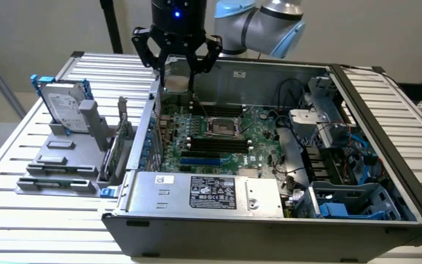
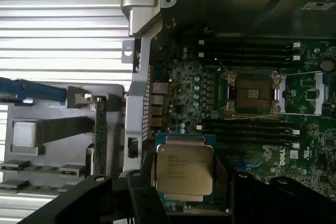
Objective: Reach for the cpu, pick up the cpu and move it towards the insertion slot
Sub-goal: 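Pick up the cpu and move it towards the insertion slot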
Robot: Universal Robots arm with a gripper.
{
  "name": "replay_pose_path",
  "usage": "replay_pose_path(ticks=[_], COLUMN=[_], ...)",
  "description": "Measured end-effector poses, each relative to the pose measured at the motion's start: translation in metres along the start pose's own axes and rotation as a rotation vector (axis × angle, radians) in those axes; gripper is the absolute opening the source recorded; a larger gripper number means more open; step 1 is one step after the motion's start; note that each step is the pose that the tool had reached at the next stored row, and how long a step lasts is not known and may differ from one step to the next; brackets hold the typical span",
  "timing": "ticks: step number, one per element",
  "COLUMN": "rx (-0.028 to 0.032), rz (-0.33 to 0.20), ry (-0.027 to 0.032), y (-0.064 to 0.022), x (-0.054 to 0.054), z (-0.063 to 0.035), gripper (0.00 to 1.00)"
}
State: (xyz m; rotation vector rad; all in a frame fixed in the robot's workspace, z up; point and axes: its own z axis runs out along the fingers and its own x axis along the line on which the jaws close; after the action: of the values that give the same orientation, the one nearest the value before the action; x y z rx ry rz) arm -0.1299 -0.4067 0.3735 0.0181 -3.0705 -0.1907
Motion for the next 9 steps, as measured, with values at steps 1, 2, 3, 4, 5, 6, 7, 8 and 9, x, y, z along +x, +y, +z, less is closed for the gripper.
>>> replay_pose_path(ticks=[1, 2, 3, 4, 5, 6, 7, 8, 9], rx=[-0.0001, -0.0001, -0.0001, -0.0001, 0.0, 0.0001, 0.0005, 0.0007, 0.0012], rz=[0.0, 0.0, 0.0, 0.0, 0.0, 0.0, 0.0, 0.0, 0.0], ry=[-0.0001, 0.0, -0.0001, 0.0, 0.0, -0.0001, 0.0, 0.0, -0.0001], y=[0.0018, 0.0041, 0.0063, 0.0086, 0.0108, 0.0131, 0.0154, 0.0177, 0.0199], x=[-0.005, -0.009, -0.014, -0.017, -0.021, -0.025, -0.028, -0.032, -0.035], z=[0.0015, 0.0031, 0.0044, 0.0053, 0.0059, 0.0064, 0.0067, 0.0071, 0.0073], gripper=[0.55, 0.55, 0.55, 0.55, 0.55, 0.55, 0.55, 0.55, 0.55])
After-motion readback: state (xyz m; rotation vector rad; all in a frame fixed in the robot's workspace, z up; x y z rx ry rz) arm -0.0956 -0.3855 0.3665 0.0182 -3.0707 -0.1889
